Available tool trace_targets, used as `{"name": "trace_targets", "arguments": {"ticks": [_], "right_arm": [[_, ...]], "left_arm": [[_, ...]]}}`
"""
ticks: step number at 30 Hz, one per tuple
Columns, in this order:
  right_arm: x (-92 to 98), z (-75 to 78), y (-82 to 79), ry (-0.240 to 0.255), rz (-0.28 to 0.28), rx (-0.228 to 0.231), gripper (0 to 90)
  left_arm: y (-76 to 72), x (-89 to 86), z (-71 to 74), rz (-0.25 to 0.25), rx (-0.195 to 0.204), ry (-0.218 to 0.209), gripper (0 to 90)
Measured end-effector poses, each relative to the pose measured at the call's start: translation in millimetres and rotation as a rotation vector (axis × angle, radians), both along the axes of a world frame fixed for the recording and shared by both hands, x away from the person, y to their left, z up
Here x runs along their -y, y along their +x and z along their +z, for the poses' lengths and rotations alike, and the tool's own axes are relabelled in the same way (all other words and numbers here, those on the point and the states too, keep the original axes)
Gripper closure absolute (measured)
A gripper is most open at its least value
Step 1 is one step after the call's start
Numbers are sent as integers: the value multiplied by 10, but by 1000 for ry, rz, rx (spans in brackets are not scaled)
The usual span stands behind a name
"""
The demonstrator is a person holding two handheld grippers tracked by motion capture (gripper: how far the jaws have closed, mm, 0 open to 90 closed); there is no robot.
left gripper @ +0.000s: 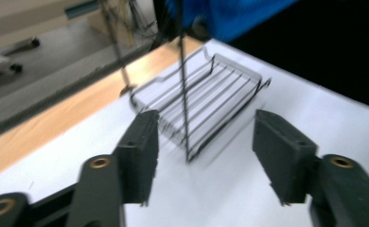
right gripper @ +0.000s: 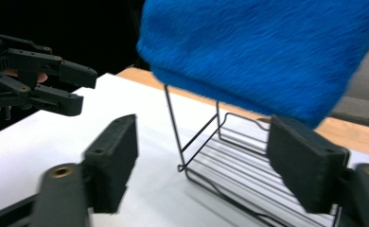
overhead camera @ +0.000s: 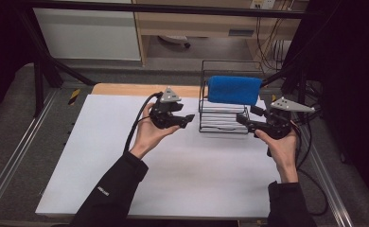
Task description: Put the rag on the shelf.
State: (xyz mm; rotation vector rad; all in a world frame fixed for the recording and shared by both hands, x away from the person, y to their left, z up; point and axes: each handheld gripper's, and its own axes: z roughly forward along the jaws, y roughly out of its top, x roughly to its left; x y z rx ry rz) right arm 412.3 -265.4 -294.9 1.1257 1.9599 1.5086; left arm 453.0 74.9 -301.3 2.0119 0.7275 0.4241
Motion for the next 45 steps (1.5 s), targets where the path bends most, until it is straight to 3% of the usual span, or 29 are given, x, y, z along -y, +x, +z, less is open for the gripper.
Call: {"name": "trace_targets", "arguments": {"ticks": [3, 5, 9, 12, 17, 26, 29, 36, 45], "right_arm": [[-64, -39, -31, 11, 14, -16, 192], [-112, -74, -47, 21, 34, -32, 152], [-218, -177, -71, -14, 61, -55, 97], [-283, -273, -89, -14, 69, -64, 62], [-386, -438, -123, -31, 72, -65, 37], [-534, -812, -202, -62, 128, -152, 7], [-519, -953, -234, -55, 132, -179, 7], [-373, -1205, -330, -88, 134, -221, 7], [-135, -1392, -468, -100, 173, -227, 7]], "left_arm": [[-70, -176, -103, 9, -32, -5, 340], [-125, -295, -174, 24, -34, -2, 299], [-238, -534, -320, 46, -44, 4, 229], [-331, -714, -430, 73, -34, 13, 184], [-464, -1009, -624, 117, -50, 17, 123], [-659, -1405, -923, 163, -78, -4, 83], [-734, -1521, -1016, 163, -82, -7, 83], [-881, -1740, -1179, 158, -89, -9, 85], [-937, -1922, -1335, 174, -113, 6, 84]]}}
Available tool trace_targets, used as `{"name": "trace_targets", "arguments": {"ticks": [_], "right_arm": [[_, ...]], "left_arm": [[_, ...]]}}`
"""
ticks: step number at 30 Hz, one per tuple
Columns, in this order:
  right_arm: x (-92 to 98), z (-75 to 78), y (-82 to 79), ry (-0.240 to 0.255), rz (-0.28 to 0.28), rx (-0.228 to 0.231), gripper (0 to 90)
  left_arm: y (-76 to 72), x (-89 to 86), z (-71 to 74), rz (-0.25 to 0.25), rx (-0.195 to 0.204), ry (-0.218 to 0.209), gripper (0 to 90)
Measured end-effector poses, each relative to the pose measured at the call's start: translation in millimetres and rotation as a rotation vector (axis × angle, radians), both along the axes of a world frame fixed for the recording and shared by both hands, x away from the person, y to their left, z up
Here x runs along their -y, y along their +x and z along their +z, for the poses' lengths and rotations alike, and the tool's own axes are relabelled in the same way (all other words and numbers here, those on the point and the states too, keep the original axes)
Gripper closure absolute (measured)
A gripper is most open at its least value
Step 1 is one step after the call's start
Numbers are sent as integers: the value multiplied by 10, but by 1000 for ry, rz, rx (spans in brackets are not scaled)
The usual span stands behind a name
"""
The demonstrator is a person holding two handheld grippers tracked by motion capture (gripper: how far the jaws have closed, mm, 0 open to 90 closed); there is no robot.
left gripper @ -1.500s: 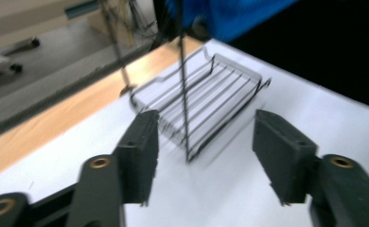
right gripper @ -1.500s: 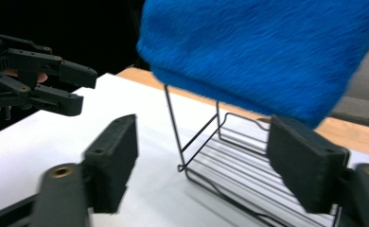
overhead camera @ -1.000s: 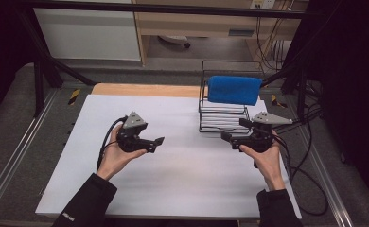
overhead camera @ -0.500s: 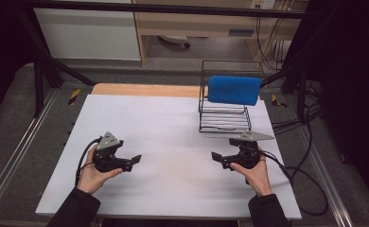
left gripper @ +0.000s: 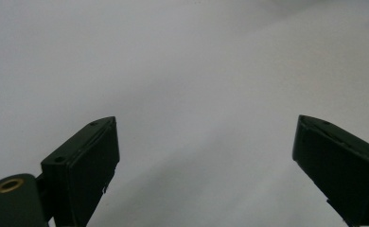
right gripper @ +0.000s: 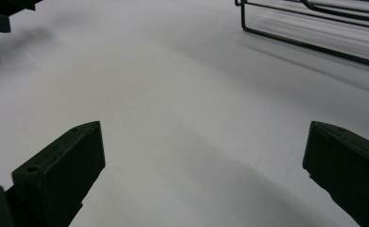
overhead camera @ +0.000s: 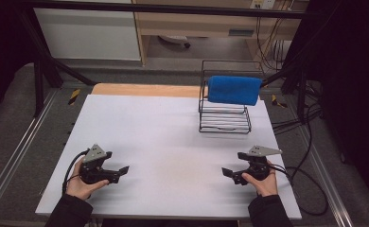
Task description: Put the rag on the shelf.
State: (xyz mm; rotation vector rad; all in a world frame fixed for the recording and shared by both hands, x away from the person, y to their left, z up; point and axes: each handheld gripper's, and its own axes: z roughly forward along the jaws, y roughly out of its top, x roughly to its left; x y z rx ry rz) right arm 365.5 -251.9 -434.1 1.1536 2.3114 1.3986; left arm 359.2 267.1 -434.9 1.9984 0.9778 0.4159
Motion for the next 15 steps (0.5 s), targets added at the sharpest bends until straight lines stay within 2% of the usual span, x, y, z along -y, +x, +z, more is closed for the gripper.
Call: {"name": "trace_targets", "arguments": {"ticks": [3, 7, 15], "right_arm": [[80, -44, -28, 11, -13, -13, 7], [153, -83, -42, 6, -31, -26, 7], [140, -122, -41, -20, -29, -39, 7]], "left_arm": [[-11, -26, -28, 3, -1, -8, 85], [-17, -55, -56, 5, -1, 1, 85], [-37, -48, -82, 1, -6, 7, 85]]}}
